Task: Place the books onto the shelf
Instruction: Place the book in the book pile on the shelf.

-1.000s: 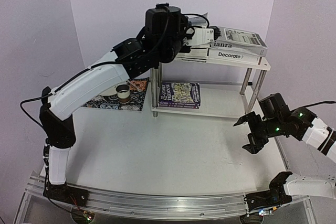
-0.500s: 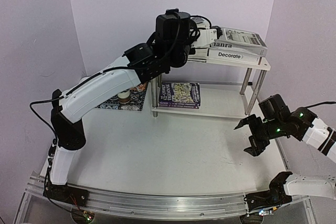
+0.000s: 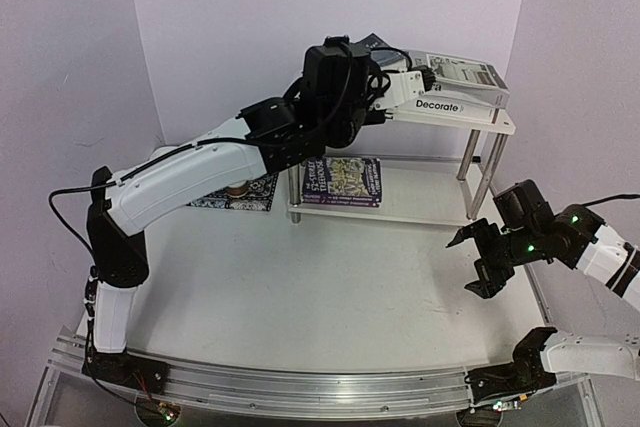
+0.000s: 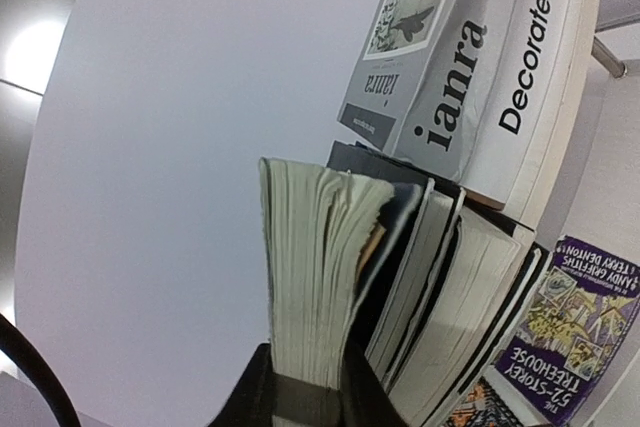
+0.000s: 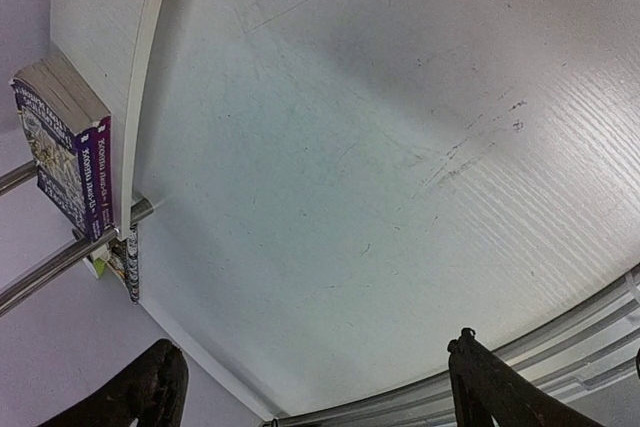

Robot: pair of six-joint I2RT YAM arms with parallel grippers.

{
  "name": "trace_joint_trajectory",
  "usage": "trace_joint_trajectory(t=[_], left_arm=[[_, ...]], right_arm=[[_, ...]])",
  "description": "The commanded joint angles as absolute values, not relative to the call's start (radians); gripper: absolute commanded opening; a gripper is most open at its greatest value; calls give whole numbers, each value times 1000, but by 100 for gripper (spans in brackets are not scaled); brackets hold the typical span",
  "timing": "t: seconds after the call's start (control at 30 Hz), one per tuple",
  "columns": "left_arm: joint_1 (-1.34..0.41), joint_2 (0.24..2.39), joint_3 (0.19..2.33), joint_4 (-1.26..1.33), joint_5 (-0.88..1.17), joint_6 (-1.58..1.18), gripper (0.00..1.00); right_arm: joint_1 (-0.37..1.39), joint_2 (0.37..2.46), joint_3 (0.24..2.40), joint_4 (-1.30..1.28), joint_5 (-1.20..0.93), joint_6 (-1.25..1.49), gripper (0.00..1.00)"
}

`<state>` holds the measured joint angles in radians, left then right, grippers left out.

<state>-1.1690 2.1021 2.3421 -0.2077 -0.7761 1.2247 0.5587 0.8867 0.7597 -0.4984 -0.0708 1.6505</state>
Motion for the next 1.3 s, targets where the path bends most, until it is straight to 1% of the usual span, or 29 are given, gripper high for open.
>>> trace_joint_trajectory(t=[0.0, 0.03, 0.07, 0.2, 0.37, 0.77, 1.27], left_arm=[[-1173, 1981, 2318, -110, -718, 1170, 3], [-1173, 1981, 2314, -110, -713, 1180, 0], [-1173, 1981, 2306, -109, -708, 1196, 0], [-1172, 1967, 2270, -107, -670, 1244, 0], [-1155, 1929, 2219, -107, -563, 1257, 0], [-1070, 1890, 2132, -107, -404, 1276, 0], [-1018, 1954, 2195, -107, -304, 1268, 0]], right_arm=[[555, 875, 778, -536, -69, 1657, 91], [555, 875, 778, -537, -69, 1658, 91], [554, 876, 777, -537, -70, 1660, 91], [554, 876, 775, -537, -71, 1663, 91], [555, 876, 776, -537, -70, 1666, 91], [555, 890, 782, -537, -70, 1678, 91], [554, 896, 782, -537, -54, 1696, 91]])
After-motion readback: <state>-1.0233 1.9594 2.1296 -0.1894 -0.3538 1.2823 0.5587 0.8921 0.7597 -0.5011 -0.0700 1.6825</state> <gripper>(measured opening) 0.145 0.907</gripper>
